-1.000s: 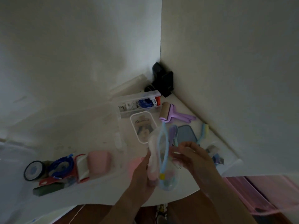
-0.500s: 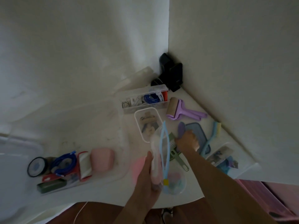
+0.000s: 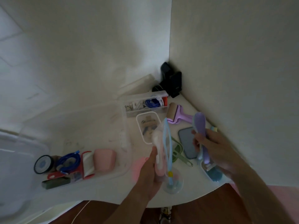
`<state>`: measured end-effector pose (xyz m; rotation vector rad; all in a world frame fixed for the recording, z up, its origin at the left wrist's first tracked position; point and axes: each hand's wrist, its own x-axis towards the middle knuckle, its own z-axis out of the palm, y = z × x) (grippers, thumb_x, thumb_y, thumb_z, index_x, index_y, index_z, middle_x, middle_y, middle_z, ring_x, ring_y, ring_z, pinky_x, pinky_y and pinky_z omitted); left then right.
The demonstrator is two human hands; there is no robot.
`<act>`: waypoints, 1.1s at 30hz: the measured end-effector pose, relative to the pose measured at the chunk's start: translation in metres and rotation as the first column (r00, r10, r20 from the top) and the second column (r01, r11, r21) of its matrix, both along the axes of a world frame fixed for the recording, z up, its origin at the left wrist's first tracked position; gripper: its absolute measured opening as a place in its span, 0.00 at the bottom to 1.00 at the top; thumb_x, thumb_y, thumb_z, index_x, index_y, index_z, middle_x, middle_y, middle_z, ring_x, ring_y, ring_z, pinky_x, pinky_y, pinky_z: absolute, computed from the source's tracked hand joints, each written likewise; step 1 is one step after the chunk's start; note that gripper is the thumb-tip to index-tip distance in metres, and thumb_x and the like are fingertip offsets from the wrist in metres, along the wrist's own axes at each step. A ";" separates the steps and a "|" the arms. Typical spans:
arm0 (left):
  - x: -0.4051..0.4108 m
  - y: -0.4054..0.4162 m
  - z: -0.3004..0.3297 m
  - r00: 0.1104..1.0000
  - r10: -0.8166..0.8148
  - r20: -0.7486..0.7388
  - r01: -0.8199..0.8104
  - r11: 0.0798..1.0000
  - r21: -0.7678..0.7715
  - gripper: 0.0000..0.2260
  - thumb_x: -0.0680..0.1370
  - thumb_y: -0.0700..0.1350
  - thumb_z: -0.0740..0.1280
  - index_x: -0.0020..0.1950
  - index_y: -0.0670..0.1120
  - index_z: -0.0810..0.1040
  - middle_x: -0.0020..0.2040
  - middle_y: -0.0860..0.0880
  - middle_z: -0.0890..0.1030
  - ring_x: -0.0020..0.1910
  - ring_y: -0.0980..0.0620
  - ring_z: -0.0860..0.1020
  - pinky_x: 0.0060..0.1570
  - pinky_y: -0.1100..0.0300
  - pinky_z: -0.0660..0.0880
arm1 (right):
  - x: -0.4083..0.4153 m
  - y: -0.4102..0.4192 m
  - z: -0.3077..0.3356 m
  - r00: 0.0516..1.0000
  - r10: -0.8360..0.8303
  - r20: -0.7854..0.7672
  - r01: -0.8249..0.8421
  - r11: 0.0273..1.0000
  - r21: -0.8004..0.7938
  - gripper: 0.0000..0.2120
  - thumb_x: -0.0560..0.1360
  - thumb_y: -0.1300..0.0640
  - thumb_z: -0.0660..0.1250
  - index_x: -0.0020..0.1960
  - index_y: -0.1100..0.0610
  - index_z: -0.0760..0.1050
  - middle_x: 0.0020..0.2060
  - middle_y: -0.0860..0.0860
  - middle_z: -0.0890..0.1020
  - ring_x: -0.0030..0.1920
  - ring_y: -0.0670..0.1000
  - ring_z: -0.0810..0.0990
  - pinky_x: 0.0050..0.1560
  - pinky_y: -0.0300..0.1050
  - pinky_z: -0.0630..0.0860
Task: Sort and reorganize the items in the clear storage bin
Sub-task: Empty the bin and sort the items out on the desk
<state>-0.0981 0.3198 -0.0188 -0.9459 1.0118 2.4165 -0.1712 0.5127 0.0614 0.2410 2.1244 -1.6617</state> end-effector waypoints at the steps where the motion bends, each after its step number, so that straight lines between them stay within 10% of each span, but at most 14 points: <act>1: -0.001 0.000 -0.002 1.000 0.007 0.001 -0.007 1.000 -0.021 0.22 0.80 0.57 0.63 0.64 0.41 0.80 0.44 0.43 0.81 0.41 0.47 0.81 0.38 0.54 0.79 | 0.014 0.004 0.025 0.995 0.098 0.011 -0.097 0.994 -0.040 0.13 0.81 0.59 0.60 0.47 0.70 0.73 0.34 0.60 0.76 0.33 0.53 0.73 0.38 0.48 0.68; 6: 0.001 0.004 0.000 1.000 -0.019 -0.002 0.019 0.998 -0.064 0.23 0.79 0.60 0.65 0.65 0.45 0.80 0.65 0.38 0.79 0.67 0.38 0.75 0.71 0.39 0.67 | 0.045 0.007 0.066 0.906 0.342 0.249 -0.293 0.932 -0.214 0.06 0.82 0.58 0.61 0.54 0.61 0.71 0.34 0.55 0.71 0.30 0.48 0.66 0.29 0.40 0.64; 10: 0.004 0.006 0.007 0.999 -0.035 -0.029 0.033 0.996 -0.080 0.20 0.78 0.56 0.66 0.63 0.44 0.81 0.61 0.39 0.82 0.65 0.40 0.77 0.70 0.39 0.68 | 0.045 0.002 0.064 0.892 0.340 0.298 -0.342 0.938 -0.047 0.08 0.82 0.55 0.61 0.60 0.50 0.70 0.34 0.52 0.73 0.28 0.46 0.66 0.27 0.39 0.63; 18: 0.012 0.008 0.014 0.990 -0.068 -0.126 0.045 0.983 -0.176 0.29 0.74 0.59 0.71 0.68 0.42 0.77 0.63 0.35 0.79 0.63 0.35 0.76 0.64 0.39 0.72 | 0.039 -0.011 0.067 0.894 0.262 0.364 -0.210 0.962 -0.176 0.12 0.81 0.57 0.62 0.50 0.67 0.76 0.31 0.54 0.78 0.25 0.47 0.68 0.23 0.38 0.62; 22: 0.016 0.003 0.018 0.977 -0.125 -0.175 0.098 0.983 -0.155 0.27 0.75 0.58 0.73 0.65 0.39 0.79 0.62 0.29 0.76 0.59 0.34 0.77 0.62 0.32 0.71 | 0.034 -0.022 0.061 0.968 0.090 0.233 -0.050 0.984 -0.172 0.10 0.80 0.63 0.61 0.45 0.67 0.77 0.32 0.60 0.73 0.27 0.51 0.68 0.26 0.41 0.63; 26: 0.017 0.005 0.029 0.978 -0.120 -0.170 0.122 0.992 0.004 0.24 0.75 0.54 0.69 0.65 0.39 0.79 0.55 0.38 0.83 0.52 0.42 0.83 0.49 0.50 0.80 | 0.039 -0.038 0.057 0.989 0.100 0.112 -0.062 0.952 -0.300 0.15 0.75 0.75 0.56 0.51 0.64 0.79 0.42 0.61 0.81 0.39 0.53 0.80 0.36 0.40 0.76; 30: 0.022 -0.001 0.033 0.966 -0.148 -0.210 0.165 0.984 0.067 0.26 0.77 0.56 0.69 0.69 0.40 0.76 0.62 0.37 0.80 0.60 0.41 0.80 0.62 0.45 0.75 | 0.050 -0.038 0.042 0.968 0.210 -0.135 -0.205 0.978 0.048 0.09 0.76 0.60 0.69 0.56 0.55 0.75 0.47 0.49 0.86 0.44 0.43 0.84 0.40 0.38 0.78; 33: 0.026 -0.005 0.031 0.961 -0.208 -0.183 0.215 0.976 0.017 0.22 0.76 0.55 0.71 0.62 0.40 0.80 0.46 0.40 0.85 0.40 0.47 0.84 0.46 0.54 0.80 | 0.049 -0.037 0.034 0.914 0.307 -0.265 -0.235 0.934 0.270 0.10 0.74 0.58 0.73 0.55 0.50 0.80 0.47 0.42 0.83 0.46 0.38 0.82 0.47 0.35 0.79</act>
